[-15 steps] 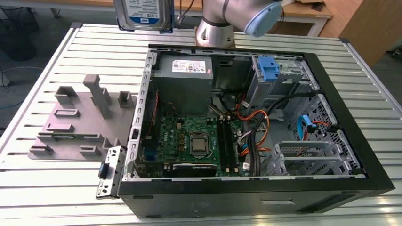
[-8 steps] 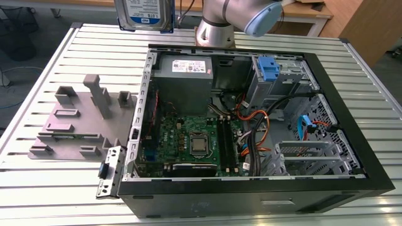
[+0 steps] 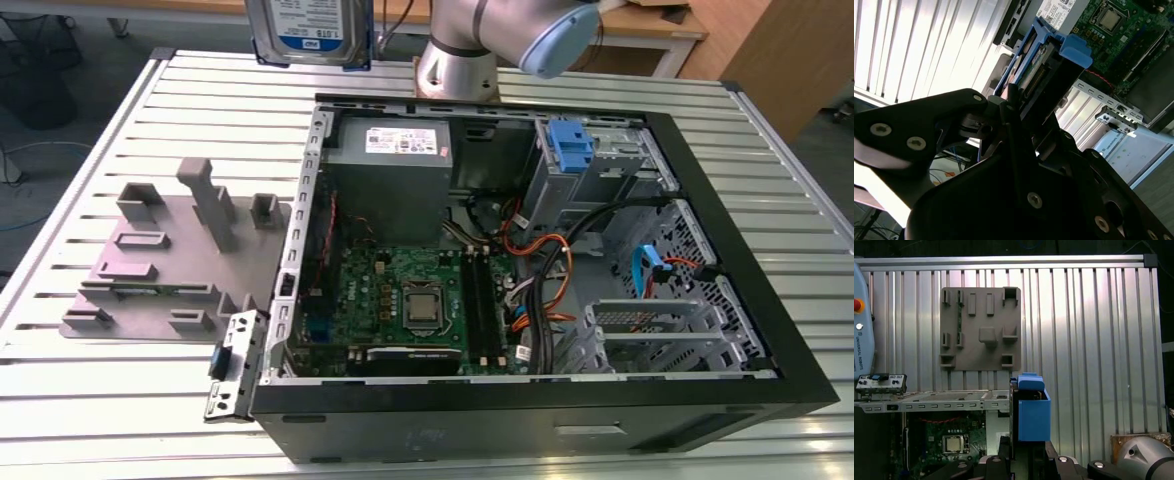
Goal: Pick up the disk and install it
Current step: 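Pick up the disk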
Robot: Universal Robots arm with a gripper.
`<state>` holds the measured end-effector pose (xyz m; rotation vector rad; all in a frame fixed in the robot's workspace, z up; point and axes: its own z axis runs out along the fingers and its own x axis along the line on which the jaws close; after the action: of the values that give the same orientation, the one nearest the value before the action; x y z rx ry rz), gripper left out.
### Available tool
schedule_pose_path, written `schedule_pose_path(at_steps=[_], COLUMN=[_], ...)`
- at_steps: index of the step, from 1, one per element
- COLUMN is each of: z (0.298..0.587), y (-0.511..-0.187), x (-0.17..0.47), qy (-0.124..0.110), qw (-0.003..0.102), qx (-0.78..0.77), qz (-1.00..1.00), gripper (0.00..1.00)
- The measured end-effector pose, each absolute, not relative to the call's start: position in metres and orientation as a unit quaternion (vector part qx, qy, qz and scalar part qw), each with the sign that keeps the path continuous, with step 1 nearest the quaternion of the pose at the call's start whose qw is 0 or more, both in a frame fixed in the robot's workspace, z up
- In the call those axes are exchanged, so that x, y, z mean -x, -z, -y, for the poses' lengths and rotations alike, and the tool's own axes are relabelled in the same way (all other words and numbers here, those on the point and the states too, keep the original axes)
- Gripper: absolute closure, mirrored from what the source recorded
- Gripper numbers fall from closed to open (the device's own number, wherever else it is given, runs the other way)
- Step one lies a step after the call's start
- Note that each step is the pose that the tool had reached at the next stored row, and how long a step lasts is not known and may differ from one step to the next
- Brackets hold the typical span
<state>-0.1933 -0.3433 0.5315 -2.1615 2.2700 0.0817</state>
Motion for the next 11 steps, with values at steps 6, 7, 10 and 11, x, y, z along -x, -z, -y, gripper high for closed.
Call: schedule_pose_path(at_steps=[6, 7, 10, 11], z=[0.343, 0.343, 0.343, 0.343], y=[-0.531, -0.531, -0.531, -0.531], x=[0.185, 0.184, 0.178, 0.176], qy=[-0.026, -0.026, -0.026, -0.026], qw=[0.003, 0.003, 0.003, 0.003], qx=[0.689, 0.689, 0.689, 0.689], qz=[-0.724, -0.724, -0.724, -0.724], gripper=[0.65, 0.65, 0.65, 0.65])
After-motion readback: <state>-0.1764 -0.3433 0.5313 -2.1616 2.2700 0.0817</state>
